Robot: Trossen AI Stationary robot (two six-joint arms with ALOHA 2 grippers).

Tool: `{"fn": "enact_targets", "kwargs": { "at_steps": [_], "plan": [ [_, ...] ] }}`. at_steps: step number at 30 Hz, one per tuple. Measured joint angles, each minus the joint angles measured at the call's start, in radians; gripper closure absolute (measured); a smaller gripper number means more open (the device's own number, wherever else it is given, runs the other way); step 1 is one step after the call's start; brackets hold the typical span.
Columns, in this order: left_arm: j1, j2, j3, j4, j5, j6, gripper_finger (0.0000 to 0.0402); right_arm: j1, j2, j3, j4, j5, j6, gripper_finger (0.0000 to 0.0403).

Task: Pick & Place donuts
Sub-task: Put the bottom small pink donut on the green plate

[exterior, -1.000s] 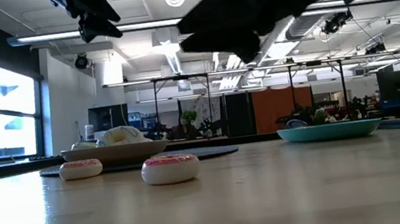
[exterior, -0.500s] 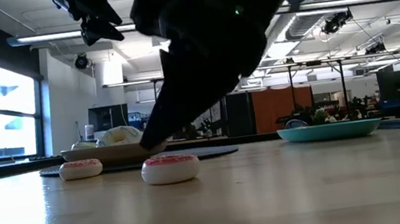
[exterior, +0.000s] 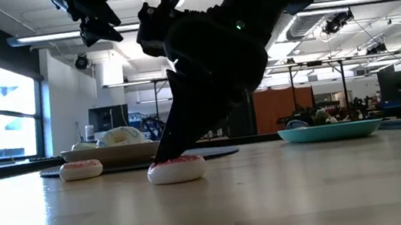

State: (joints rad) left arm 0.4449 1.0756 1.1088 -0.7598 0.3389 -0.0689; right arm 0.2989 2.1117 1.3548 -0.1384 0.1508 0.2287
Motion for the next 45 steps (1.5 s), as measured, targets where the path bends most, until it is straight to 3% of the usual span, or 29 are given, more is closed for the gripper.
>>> {"fn": "enact_targets", "kwargs": {
  "at_steps": [5,12,16,19,23,27,29,37,42,45],
  "plan": [
    [0.000,0.000,0.000,0.000,0.000,0.000,0.0193,-0.007,0.000,0.000,-0.032,-0.002,0.043,0.0255],
    [0.000,0.000,0.000,-0.026,0.084,0.085,0.0193,-0.034,-0.015,-0.001,-0.071,-0.076,0.075,0.0387],
    [-0.007,0.000,0.000,-0.121,0.236,0.170,0.0193,-0.047,-0.069,-0.004,-0.111,-0.066,0.085,0.0375],
    [-0.061,0.000,0.000,-0.206,0.251,0.199,0.0194,-0.054,-0.153,-0.002,-0.215,0.036,0.071,0.0373],
    [-0.179,0.000,0.000,-0.256,0.139,0.173,0.0212,-0.074,-0.279,-0.002,-0.467,0.189,0.046,0.0395],
    [-0.307,0.000,0.000,-0.235,0.097,0.099,0.0238,-0.128,-0.384,-0.042,-0.703,0.353,0.152,0.0386],
    [-0.363,0.000,0.000,-0.233,0.091,0.060,0.0250,-0.167,-0.431,-0.109,-0.737,0.410,0.210,0.0385],
    [-0.548,0.000,0.000,-0.281,-0.073,-0.066,0.0285,-0.382,-0.575,-0.489,-0.469,0.392,0.306,0.0392],
    [-0.610,0.000,0.000,-0.289,-0.158,-0.101,0.0294,-0.486,-0.650,-0.623,-0.324,0.431,0.314,0.0393],
    [-0.626,0.000,0.000,-0.290,-0.175,-0.121,0.0295,-0.535,-0.684,-0.677,-0.240,0.380,0.314,0.0397]
  ]
}}
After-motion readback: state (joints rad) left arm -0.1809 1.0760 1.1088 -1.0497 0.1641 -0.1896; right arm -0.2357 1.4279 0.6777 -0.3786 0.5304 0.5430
